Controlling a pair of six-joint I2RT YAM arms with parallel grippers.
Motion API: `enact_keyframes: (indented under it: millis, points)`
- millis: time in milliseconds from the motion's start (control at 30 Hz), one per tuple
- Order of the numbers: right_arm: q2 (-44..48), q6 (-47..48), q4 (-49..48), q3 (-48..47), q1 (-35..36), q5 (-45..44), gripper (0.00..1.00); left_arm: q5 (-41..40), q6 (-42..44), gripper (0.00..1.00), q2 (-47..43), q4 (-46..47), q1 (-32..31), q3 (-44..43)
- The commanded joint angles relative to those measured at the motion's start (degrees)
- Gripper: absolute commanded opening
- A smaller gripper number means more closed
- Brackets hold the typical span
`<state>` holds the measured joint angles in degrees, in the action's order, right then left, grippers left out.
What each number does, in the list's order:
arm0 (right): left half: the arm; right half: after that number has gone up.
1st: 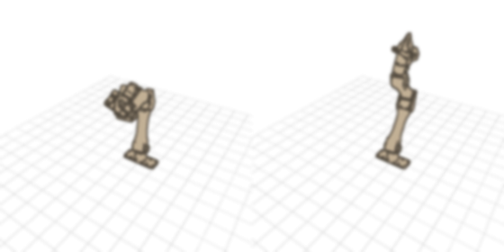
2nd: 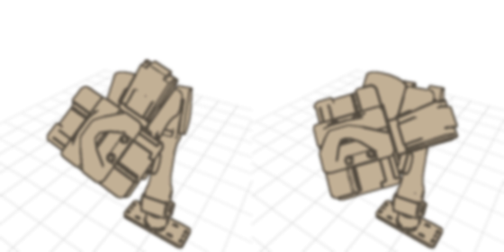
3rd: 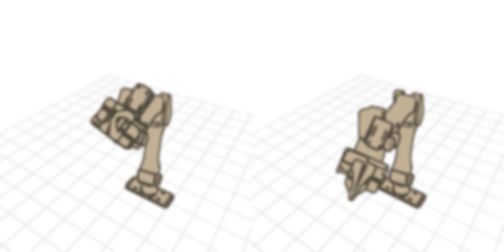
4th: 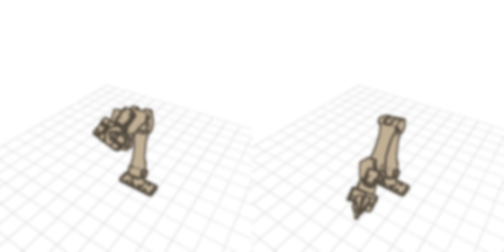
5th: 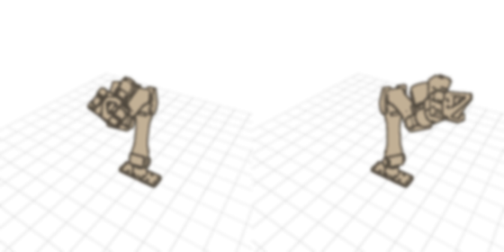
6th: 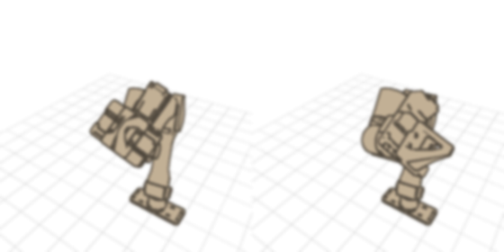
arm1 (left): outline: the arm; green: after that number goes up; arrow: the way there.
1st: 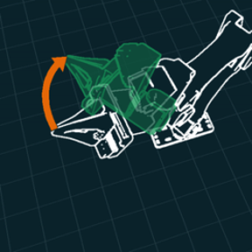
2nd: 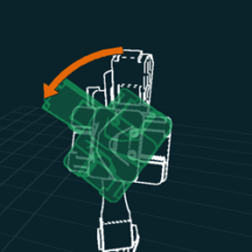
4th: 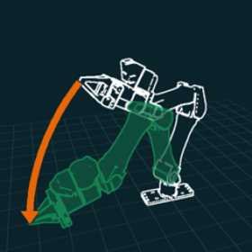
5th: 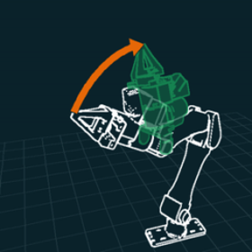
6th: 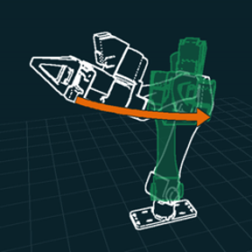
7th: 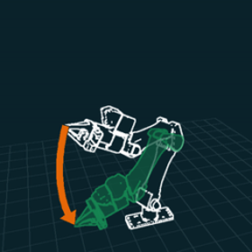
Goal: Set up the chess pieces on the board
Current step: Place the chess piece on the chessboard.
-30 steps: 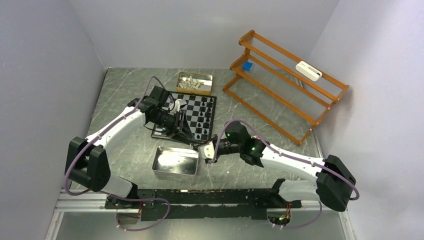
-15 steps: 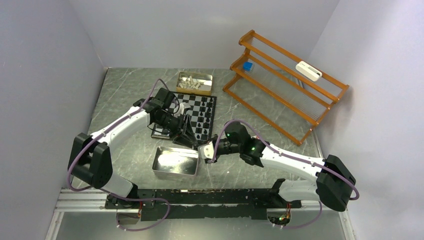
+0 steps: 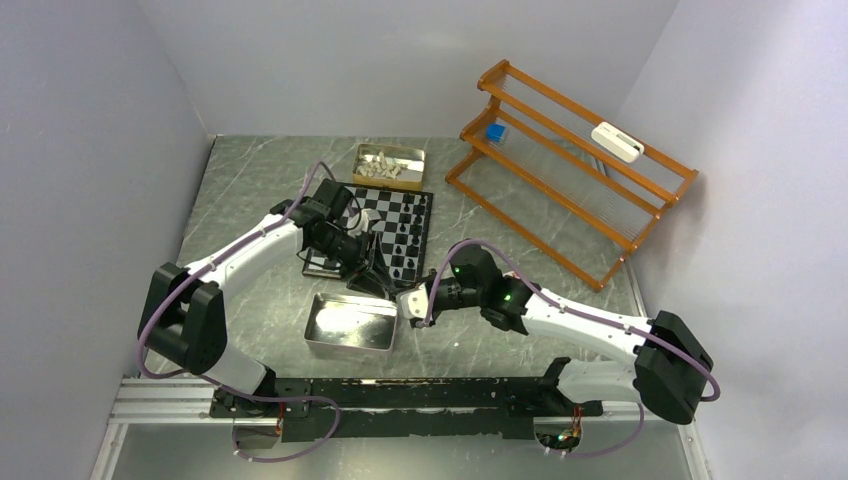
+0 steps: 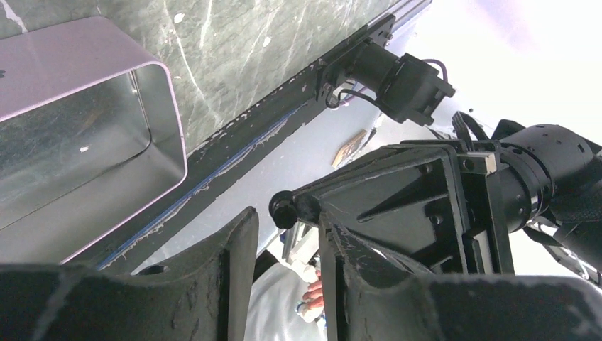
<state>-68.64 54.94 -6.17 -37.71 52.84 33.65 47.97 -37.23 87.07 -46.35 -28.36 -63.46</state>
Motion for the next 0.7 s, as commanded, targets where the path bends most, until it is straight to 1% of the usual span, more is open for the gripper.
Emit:
enact_keyframes:
  millis: [0, 67, 133, 167, 267, 367, 467, 667]
  points:
    - [1.6, 0.9, 0.4, -0.7, -0.1, 0.2, 0.01, -1.2, -3.3, 0.43, -1.0, 1.9, -0.6, 1.1]
    - [1.9, 0.5, 0.0, -0.5, -0.1, 0.2, 0.01, -1.8, -3.7, 0.45, -1.1, 1.9, -0.6, 1.0]
    - [2.0, 0.8, 0.4, -0.5, -0.1, 0.3, 0.01, -2.0, -4.2, 0.46, -1.2, 2.2, -0.5, 1.3]
    - [1.9, 0.9, 0.6, -0.6, -0.1, 0.3, 0.01, -1.8, -4.5, 0.45, -1.2, 2.5, -0.6, 1.4]
    - [2.1, 0.9, 0.5, -0.6, -0.1, 0.2, 0.01, -1.6, -5.0, 0.38, -1.5, 2.9, -0.5, 1.8]
    - [2.2, 1.1, 0.6, -0.7, -0.1, 0.4, 0.01, -1.9, -5.6, 0.37, -1.7, 2.9, -0.5, 2.2]
    - [1.9, 1.2, 1.4, -0.8, 0.0, 0.7, 0.01, -2.1, -5.7, 0.33, -1.6, 2.7, -0.5, 2.0]
    - [1.8, 1.7, 1.6, -0.9, 0.0, 1.1, 0.02, -1.8, -5.0, 0.30, -1.0, 2.3, -0.5, 1.8]
